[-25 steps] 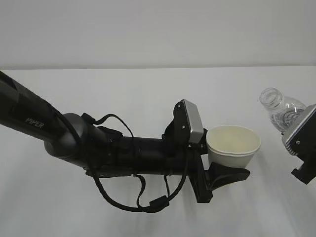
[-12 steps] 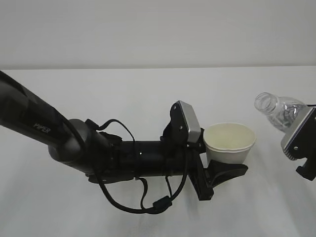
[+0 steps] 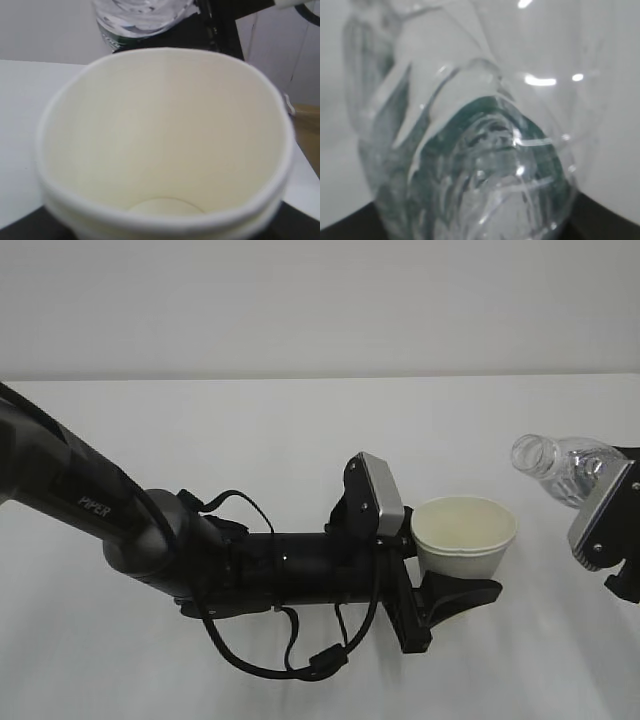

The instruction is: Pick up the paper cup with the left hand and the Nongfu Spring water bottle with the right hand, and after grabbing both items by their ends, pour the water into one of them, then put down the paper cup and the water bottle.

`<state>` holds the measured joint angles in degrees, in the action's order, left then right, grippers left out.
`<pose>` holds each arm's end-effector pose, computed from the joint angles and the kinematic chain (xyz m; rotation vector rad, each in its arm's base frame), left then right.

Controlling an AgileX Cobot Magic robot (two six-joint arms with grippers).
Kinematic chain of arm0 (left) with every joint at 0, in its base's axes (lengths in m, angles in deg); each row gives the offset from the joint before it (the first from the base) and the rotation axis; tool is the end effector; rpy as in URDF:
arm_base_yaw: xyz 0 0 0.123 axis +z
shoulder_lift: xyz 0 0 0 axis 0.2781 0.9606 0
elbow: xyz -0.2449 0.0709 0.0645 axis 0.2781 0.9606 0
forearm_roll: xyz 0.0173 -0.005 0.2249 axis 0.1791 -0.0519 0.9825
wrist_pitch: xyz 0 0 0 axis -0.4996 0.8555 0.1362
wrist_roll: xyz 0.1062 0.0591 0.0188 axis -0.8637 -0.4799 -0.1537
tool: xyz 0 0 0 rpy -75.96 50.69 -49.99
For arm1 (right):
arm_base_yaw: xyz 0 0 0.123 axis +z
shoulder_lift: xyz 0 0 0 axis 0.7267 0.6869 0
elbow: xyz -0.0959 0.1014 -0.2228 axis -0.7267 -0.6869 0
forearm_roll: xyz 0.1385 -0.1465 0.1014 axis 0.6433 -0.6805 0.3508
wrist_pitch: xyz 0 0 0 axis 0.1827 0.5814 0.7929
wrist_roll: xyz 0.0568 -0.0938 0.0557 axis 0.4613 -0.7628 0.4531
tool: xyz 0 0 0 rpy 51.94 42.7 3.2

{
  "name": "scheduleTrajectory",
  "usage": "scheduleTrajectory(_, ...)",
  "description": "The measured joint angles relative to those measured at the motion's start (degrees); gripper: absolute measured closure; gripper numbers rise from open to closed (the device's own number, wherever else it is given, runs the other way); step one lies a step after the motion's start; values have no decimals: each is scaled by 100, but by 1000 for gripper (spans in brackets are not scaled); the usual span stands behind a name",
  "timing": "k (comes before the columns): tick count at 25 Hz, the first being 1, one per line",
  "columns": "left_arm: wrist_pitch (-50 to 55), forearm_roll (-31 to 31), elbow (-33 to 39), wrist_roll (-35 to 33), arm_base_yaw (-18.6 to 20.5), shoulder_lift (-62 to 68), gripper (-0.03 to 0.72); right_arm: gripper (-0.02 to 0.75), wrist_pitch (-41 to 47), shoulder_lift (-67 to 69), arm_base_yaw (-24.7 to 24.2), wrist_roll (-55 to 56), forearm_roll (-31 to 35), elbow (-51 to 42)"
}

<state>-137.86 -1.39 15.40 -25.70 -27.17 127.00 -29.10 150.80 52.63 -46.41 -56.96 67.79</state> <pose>0.2524 -0.3465 0.0858 1.1803 1.3628 -1.1007 0.2522 0.0253 0.1547 -1.1984 1.5999 -0.7237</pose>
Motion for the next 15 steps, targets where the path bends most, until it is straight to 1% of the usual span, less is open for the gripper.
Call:
scheduleTrajectory(6,0,98,0,81,0,0,232,336,0,0,0,-353,0,0)
scheduleTrajectory(15,210,138,0,151,0,0,232,336,-93,0,0,-536,0,0)
